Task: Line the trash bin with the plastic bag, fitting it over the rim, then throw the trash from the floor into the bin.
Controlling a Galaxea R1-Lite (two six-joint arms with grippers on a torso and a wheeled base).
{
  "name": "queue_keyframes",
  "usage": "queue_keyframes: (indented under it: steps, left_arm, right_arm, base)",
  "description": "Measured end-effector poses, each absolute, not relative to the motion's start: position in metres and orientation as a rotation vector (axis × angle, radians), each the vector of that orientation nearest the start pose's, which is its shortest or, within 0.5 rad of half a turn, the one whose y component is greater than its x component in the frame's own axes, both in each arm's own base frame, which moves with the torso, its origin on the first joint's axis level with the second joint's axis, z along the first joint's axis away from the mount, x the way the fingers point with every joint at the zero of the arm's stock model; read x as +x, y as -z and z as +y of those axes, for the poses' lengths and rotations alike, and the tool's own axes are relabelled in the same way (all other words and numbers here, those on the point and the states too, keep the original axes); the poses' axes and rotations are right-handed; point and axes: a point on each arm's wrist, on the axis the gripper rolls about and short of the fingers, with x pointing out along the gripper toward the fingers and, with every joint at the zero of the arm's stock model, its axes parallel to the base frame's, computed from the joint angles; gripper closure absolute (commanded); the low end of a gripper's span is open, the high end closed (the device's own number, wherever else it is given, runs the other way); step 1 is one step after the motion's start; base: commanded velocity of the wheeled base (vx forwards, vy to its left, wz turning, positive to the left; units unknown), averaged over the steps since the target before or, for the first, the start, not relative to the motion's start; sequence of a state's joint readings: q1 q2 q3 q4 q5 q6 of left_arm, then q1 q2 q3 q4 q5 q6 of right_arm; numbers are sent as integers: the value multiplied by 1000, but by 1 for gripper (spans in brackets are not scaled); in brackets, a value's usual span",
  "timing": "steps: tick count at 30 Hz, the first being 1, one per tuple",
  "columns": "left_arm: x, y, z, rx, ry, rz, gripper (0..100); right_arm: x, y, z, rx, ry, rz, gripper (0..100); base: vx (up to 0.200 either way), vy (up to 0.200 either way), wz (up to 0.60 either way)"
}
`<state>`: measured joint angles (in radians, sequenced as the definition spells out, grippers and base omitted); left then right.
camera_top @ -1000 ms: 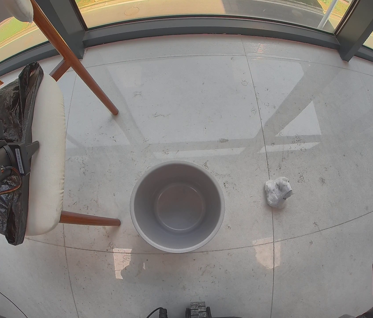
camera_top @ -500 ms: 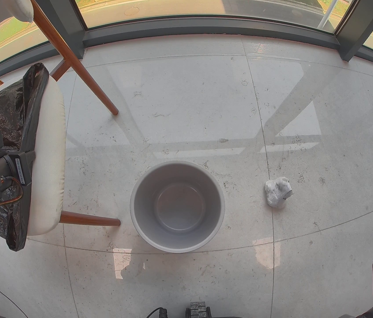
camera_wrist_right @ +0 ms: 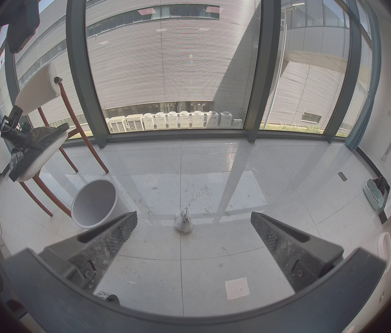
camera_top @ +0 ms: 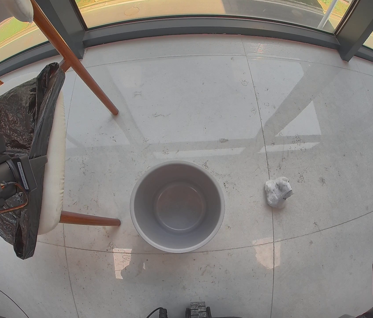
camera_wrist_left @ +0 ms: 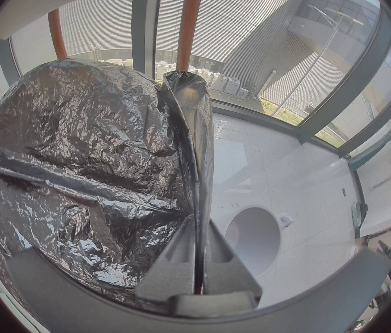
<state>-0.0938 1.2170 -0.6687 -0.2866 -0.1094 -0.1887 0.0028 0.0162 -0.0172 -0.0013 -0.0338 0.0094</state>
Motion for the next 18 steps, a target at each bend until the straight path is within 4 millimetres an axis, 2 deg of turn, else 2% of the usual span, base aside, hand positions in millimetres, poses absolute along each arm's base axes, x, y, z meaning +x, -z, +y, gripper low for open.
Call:
queue_keyframes:
  steps: [18]
  left_arm:
    - [181, -227, -19, -306, 323, 311, 100]
  right_arm:
    - [-23, -81, -1, 9, 31, -3, 0]
  base:
    - [0, 0, 0]
